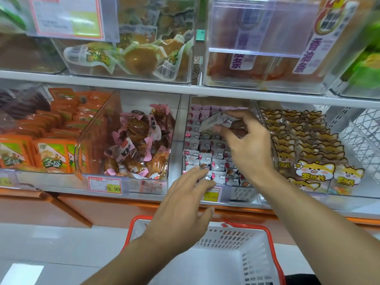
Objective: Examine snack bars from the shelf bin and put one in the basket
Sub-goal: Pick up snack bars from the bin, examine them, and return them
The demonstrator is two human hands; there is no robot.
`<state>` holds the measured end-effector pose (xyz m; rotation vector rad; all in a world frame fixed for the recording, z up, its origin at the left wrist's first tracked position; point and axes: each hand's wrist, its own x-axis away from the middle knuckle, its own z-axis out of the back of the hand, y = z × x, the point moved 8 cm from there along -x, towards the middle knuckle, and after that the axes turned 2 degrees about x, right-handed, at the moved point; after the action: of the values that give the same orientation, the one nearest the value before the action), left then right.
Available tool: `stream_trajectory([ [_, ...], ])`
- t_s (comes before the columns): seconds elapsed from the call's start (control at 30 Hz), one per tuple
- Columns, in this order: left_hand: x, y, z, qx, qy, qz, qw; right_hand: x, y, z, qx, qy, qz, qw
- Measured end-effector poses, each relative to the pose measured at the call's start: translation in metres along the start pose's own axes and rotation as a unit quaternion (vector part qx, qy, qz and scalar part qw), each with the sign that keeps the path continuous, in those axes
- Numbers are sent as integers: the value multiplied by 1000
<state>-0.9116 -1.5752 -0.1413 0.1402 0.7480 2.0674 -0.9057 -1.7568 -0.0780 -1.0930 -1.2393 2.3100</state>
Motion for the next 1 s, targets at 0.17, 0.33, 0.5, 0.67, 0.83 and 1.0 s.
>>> stream_trajectory([
  [0.17, 2, 0, 0, -1, -4, -7, 1000, -1, 5, -14, 86, -86, 17, 992],
  [0.33, 3, 0, 0, 0, -6, -12, 1000, -7, -1, -2, 53, -9, 32, 998],
  [0.5, 2, 0, 0, 0, -4, -9, 1000, -8, 5, -7, 103, -53, 31, 993],
  [0.67, -1, 2, -1, 1, 2, -8, 1000, -7, 6, -12, 126, -87, 33, 988],
  [0.83, -1, 1, -1, -1, 3, -8, 1000, -7, 3, -15, 130, -122, 35, 983],
  [1.0, 0, 1, -3, -1, 0, -8, 1000, -6, 6, -28, 182, -186, 37, 965],
])
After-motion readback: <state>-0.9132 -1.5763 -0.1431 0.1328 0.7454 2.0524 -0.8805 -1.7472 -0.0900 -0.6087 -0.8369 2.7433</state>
